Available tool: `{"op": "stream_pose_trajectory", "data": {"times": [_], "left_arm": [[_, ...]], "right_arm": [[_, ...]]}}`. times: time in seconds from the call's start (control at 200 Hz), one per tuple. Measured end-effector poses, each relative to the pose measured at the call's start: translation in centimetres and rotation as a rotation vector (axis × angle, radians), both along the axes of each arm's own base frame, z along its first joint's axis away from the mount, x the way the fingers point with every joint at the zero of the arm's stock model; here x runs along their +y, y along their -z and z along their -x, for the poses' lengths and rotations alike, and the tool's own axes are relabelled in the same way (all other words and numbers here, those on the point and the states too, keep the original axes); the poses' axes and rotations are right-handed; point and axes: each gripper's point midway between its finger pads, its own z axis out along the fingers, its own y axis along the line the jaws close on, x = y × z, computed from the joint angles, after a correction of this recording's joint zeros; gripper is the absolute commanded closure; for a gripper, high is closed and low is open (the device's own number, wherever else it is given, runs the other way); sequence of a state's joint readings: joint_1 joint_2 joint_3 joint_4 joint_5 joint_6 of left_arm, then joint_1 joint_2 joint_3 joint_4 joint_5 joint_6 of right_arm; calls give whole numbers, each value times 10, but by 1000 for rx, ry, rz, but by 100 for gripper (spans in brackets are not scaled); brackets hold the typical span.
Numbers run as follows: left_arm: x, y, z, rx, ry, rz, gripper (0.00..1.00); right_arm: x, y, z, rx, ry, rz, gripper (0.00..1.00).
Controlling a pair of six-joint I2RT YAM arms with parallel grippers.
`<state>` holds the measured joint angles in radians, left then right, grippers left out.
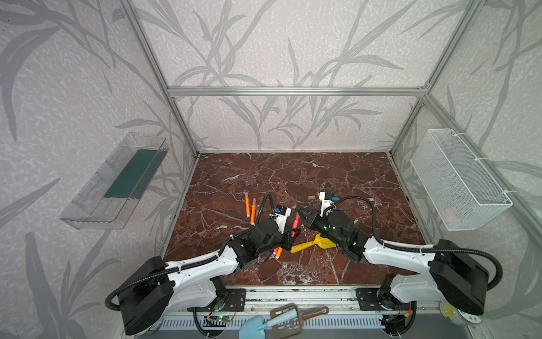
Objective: Insert the pens into the pen caps
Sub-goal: 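Lower the cap onto the pink marker tip with the right gripper while the left holds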
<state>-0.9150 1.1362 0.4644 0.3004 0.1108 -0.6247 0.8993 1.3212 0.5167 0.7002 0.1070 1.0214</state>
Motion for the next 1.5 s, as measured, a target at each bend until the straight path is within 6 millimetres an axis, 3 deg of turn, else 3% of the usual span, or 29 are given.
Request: {"op": "stream_pose_trajectory", "data": {"times": [0.48,0.8,1.03,1.119,1.299,1.499], "left_arm": [[5,-9,-4,26,11,50,100],[16,-15,2,15,12,65,100],[26,-25,-6,-44,-30,54,100],[27,-23,-7,-59,-28,35,100],[23,-19,-1,-102,21,-17,100],[15,-17,11,-154,91,-58,100]], "right_arm": [[6,-3,11,-50,9,-51,100],[14,-8,15,-62,-10,-65,79],[7,-11,23,-70,-23,-21,51],[0,-21,27,-93,-22,-3,43],[-19,-42,31,-134,17,15,39],[-22,-40,26,-120,44,81,40]]}}
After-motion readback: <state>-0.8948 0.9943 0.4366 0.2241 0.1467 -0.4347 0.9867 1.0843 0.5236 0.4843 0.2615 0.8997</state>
